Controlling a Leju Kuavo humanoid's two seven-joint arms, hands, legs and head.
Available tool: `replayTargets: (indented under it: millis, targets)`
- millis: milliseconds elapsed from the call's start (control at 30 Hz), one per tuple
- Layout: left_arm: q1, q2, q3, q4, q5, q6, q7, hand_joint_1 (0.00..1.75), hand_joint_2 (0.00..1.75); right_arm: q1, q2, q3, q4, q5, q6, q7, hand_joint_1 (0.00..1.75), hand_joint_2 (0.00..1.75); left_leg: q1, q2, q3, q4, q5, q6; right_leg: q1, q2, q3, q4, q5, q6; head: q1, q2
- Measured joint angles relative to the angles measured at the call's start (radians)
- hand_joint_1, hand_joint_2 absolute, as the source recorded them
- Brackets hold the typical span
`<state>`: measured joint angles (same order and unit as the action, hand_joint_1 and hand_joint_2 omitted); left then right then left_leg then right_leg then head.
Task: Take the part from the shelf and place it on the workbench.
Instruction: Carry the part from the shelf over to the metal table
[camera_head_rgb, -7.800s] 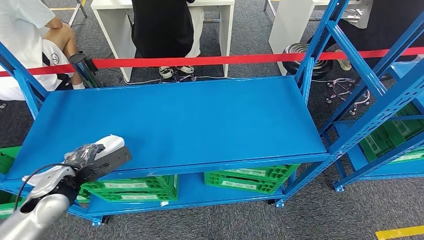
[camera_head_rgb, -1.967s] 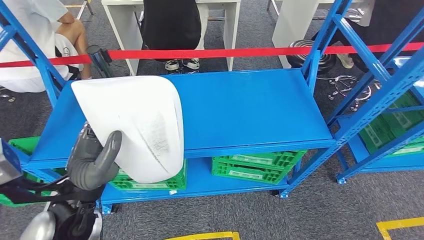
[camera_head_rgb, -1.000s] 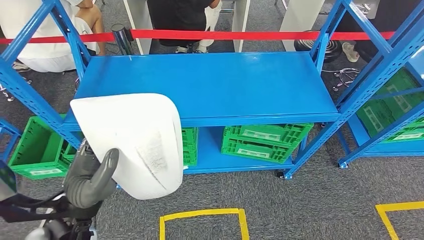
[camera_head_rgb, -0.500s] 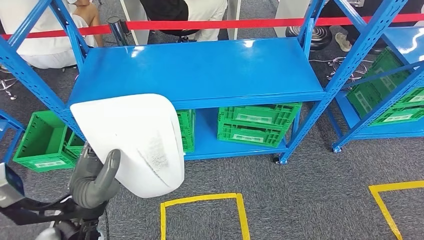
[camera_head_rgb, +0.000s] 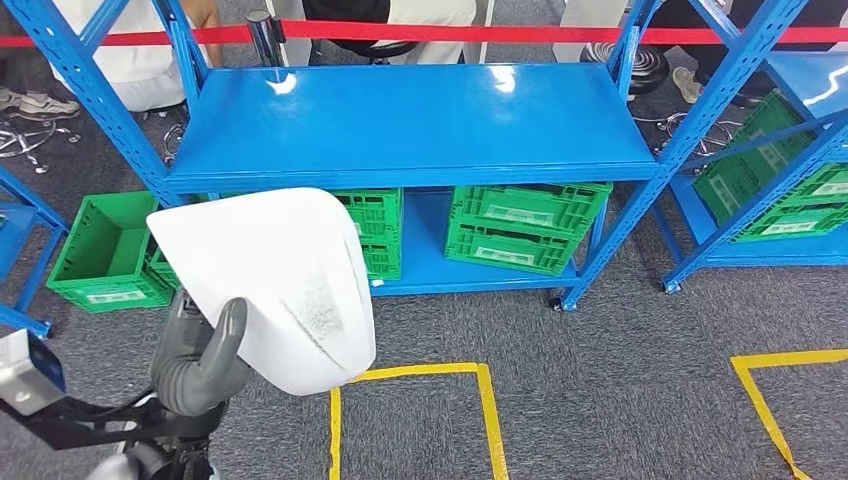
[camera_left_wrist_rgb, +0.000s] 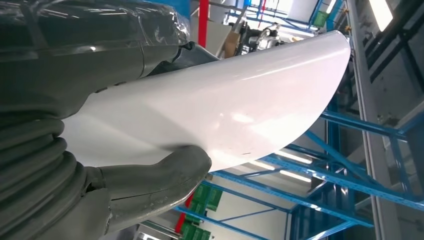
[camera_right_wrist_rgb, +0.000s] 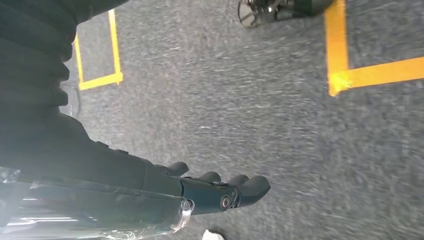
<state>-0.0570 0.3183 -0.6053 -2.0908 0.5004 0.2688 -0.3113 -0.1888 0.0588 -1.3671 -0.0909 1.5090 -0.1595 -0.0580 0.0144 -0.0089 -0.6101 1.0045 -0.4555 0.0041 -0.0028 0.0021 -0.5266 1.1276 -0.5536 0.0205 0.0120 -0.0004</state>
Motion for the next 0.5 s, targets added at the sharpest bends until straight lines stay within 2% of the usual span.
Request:
replayTargets:
  millis: [33, 67, 100, 133, 167, 200, 233, 267, 300, 333, 367, 400, 433, 467, 500]
  targets:
    - [0.0, -0.001, 0.0, 0.0, -0.001, 0.001, -0.001, 1.75, 1.75, -0.002, -0.002, 0.0, 0.0, 0.003, 0.001, 0.003, 0.0, 1.75, -0.001, 0.001, -0.006, 0.0, 0.009, -0.005, 0.002, 0.0, 0.052, -0.078, 0.003, -0.006, 0.001, 0.0]
    - [0.0, -0.002, 0.0, 0.0, -0.001, 0.002, -0.002, 1.75, 1.75, -0.005, -0.004, 0.0, 0.0, 0.005, 0.002, 0.005, 0.0, 1.75, -0.002, 0.003, -0.009, 0.001, 0.017, -0.011, 0.004, 0.001, 0.088, -0.137, -0.002, -0.012, 0.001, 0.0]
    - [0.0, -0.003, -0.001, 0.0, -0.002, 0.003, -0.003, 1.75, 1.75, -0.006, -0.006, 0.0, 0.0, 0.007, 0.002, 0.005, 0.0, 1.75, -0.002, 0.005, -0.013, 0.0, 0.026, -0.017, 0.006, 0.002, 0.104, -0.168, -0.008, -0.015, 0.001, 0.0]
    - [0.0, -0.003, -0.001, 0.0, -0.002, 0.004, -0.003, 1.75, 1.75, -0.006, -0.008, 0.0, 0.0, 0.008, 0.002, 0.005, 0.0, 1.75, -0.001, 0.007, -0.017, -0.001, 0.035, -0.024, 0.007, 0.002, 0.102, -0.177, -0.007, -0.019, 0.001, 0.0]
    - [0.0, -0.004, -0.001, 0.0, -0.003, 0.004, -0.002, 1.75, 1.75, -0.004, -0.009, 0.0, 0.0, 0.009, 0.003, 0.005, 0.0, 1.75, 0.001, 0.008, -0.022, 0.001, 0.037, -0.029, 0.006, 0.001, 0.094, -0.179, 0.002, -0.023, 0.001, 0.0]
    - [0.0, -0.004, -0.001, 0.0, -0.003, 0.004, -0.002, 1.75, 1.75, -0.003, -0.01, -0.001, 0.001, 0.009, 0.003, 0.005, 0.0, 1.75, 0.002, 0.008, -0.03, 0.009, 0.023, -0.034, 0.006, -0.001, 0.084, -0.181, 0.013, -0.028, 0.0, 0.0]
    - [0.0, -0.005, -0.001, 0.0, -0.004, 0.004, 0.0, 1.75, 1.75, -0.002, -0.011, -0.002, 0.001, 0.009, 0.004, 0.005, 0.0, 1.75, 0.003, 0.008, -0.04, 0.032, -0.011, -0.038, 0.005, -0.004, 0.072, -0.184, 0.027, -0.034, -0.001, 0.0]
    - [-0.001, -0.005, -0.001, 0.0, -0.004, 0.004, 0.002, 1.75, 1.75, -0.002, -0.011, -0.002, 0.001, 0.009, 0.005, 0.005, 0.0, 1.75, 0.004, 0.008, -0.053, 0.073, -0.063, -0.04, 0.004, -0.006, 0.057, -0.184, 0.039, -0.038, -0.003, 0.0]
    - [-0.001, -0.006, -0.002, 0.001, -0.004, 0.004, 0.004, 1.75, 1.75, -0.003, -0.011, -0.003, 0.001, 0.009, 0.005, 0.004, 0.0, 1.75, 0.003, 0.008, -0.066, 0.127, -0.118, -0.043, 0.005, -0.006, 0.041, -0.182, 0.051, -0.042, -0.005, 0.0]
    - [-0.002, -0.006, -0.002, 0.002, -0.004, 0.004, 0.007, 1.75, 1.75, -0.003, -0.012, -0.004, 0.001, 0.009, 0.005, 0.002, 0.0, 1.75, 0.003, 0.008, -0.076, 0.189, -0.159, -0.046, 0.006, -0.006, 0.023, -0.178, 0.061, -0.044, -0.007, 0.0]
    - [-0.003, -0.006, -0.002, 0.003, -0.004, 0.004, 0.01, 1.75, 1.75, -0.003, -0.012, -0.004, 0.001, 0.009, 0.005, 0.001, 0.0, 1.75, 0.003, 0.008, -0.078, 0.239, -0.174, -0.047, 0.008, -0.007, 0.004, -0.173, 0.072, -0.045, -0.008, 0.0]
    - [-0.003, -0.006, -0.003, 0.005, -0.004, 0.004, 0.013, 1.75, 1.75, -0.003, -0.013, -0.004, 0.001, 0.01, 0.005, 0.0, 0.0, 1.75, 0.003, 0.008, -0.071, 0.267, -0.163, -0.048, 0.009, -0.007, -0.016, -0.166, 0.082, -0.044, -0.009, 0.0]
    - [-0.004, -0.007, -0.004, 0.006, -0.005, 0.004, 0.016, 1.75, 1.75, -0.003, -0.013, -0.004, 0.001, 0.01, 0.005, 0.0, 0.0, 1.75, 0.003, 0.008, -0.049, 0.267, -0.135, -0.047, 0.01, -0.007, -0.036, -0.158, 0.091, -0.042, -0.009, 0.0]
    - [-0.006, -0.007, -0.005, 0.007, -0.006, 0.004, 0.02, 1.75, 1.75, -0.003, -0.013, -0.004, 0.001, 0.01, 0.006, 0.0, 0.0, 1.75, 0.003, 0.008, -0.012, 0.235, -0.106, -0.044, 0.01, -0.007, -0.055, -0.148, 0.099, -0.04, -0.01, 0.0]
    - [-0.008, -0.007, -0.006, 0.007, -0.007, 0.004, 0.023, 1.75, 1.75, -0.003, -0.013, -0.004, 0.001, 0.011, 0.006, 0.0, 0.0, 1.75, 0.003, 0.008, 0.037, 0.18, -0.094, -0.041, 0.01, -0.006, -0.071, -0.138, 0.104, -0.038, -0.011, 0.0]
